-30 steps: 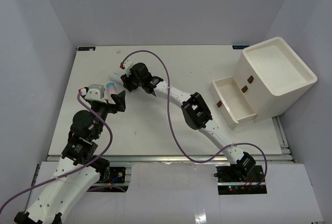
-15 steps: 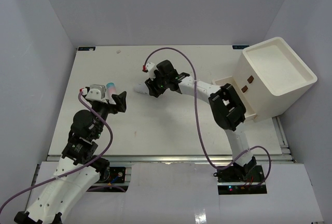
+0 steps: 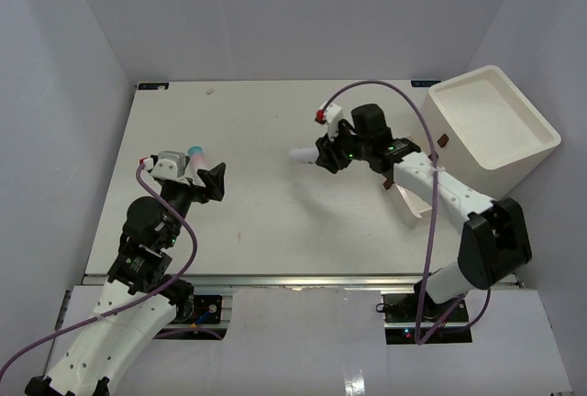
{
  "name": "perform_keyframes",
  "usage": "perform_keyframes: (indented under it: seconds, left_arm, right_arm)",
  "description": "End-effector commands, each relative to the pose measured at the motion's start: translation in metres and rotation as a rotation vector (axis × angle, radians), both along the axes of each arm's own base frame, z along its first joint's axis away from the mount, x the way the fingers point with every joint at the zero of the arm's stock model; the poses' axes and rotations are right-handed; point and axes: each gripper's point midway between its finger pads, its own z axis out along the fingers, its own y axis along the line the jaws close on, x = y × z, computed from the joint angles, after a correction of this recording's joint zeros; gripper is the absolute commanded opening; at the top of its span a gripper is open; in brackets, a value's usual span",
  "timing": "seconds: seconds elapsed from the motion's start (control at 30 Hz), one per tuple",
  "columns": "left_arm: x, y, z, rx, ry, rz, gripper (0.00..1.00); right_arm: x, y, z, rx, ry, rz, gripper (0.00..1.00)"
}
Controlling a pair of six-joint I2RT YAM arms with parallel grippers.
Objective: Organize the makeup
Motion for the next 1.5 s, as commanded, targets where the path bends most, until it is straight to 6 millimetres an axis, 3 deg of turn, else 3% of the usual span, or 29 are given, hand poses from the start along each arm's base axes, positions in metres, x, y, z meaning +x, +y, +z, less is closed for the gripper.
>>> perform_keyframes:
  seconds: [0.0,0.13,0.33,0.53,0.6,0.67,0.7,0.77,0.83,1.03,1.23,1.37,1.47]
  left_arm:
    - [-0.003,-0.003,0.004,-0.012,-0.009,-0.024,0.98]
    - [-0.003,-0.004,0.005,-0.015,-0.010,-0.032,0.98]
    - [-0.004,-0.008,0.004,-0.016,-0.006,-0.054,0.98]
    - [-0.003,-0.014,0.000,-0.012,0.009,-0.080,0.98]
    - [-0.003,-0.014,-0.001,-0.011,0.012,-0.081,0.98]
    - [-0.003,-0.014,-0.001,-0.011,0.011,-0.081,0.98]
    - [-0.003,-0.014,0.000,-0.011,0.011,-0.082,0.98]
    - [-0.003,-0.015,-0.001,-0.010,0.012,-0.085,0.98]
    - [-0.003,-0.016,-0.002,-0.010,0.016,-0.088,0.98]
    - [0.002,-0.021,-0.011,0.005,0.057,-0.106,0.98]
    - [0.011,-0.028,-0.029,0.022,0.140,-0.110,0.98]
    - [0.020,-0.033,-0.047,0.027,0.231,-0.104,0.98]
    - [0.030,-0.033,-0.070,0.039,0.338,-0.081,0.98]
  right_arm:
    - [0.008,-0.070,0.049,0.009,-0.157,-0.132,0.08]
    - [0.004,-0.132,0.066,-0.047,-0.234,-0.304,0.08]
    - [-0.006,-0.209,0.049,-0.184,-0.284,-0.554,0.08]
    - [-0.011,-0.244,0.005,-0.282,-0.238,-0.680,0.08]
    - [-0.011,-0.247,-0.007,-0.295,-0.210,-0.683,0.08]
    - [-0.012,-0.247,-0.013,-0.295,-0.194,-0.675,0.11]
    - [-0.013,-0.247,-0.019,-0.299,-0.178,-0.671,0.23]
    - [-0.014,-0.245,-0.024,-0.302,-0.159,-0.652,0.56]
    - [-0.016,-0.243,-0.025,-0.301,-0.143,-0.637,0.76]
    - [-0.025,-0.224,-0.002,-0.234,-0.138,-0.544,0.87]
    - [-0.055,-0.162,0.030,-0.064,-0.136,-0.169,0.92]
    - [-0.094,-0.105,0.037,0.173,-0.022,0.180,0.90]
    - [-0.105,-0.089,0.031,0.275,0.078,0.299,0.88]
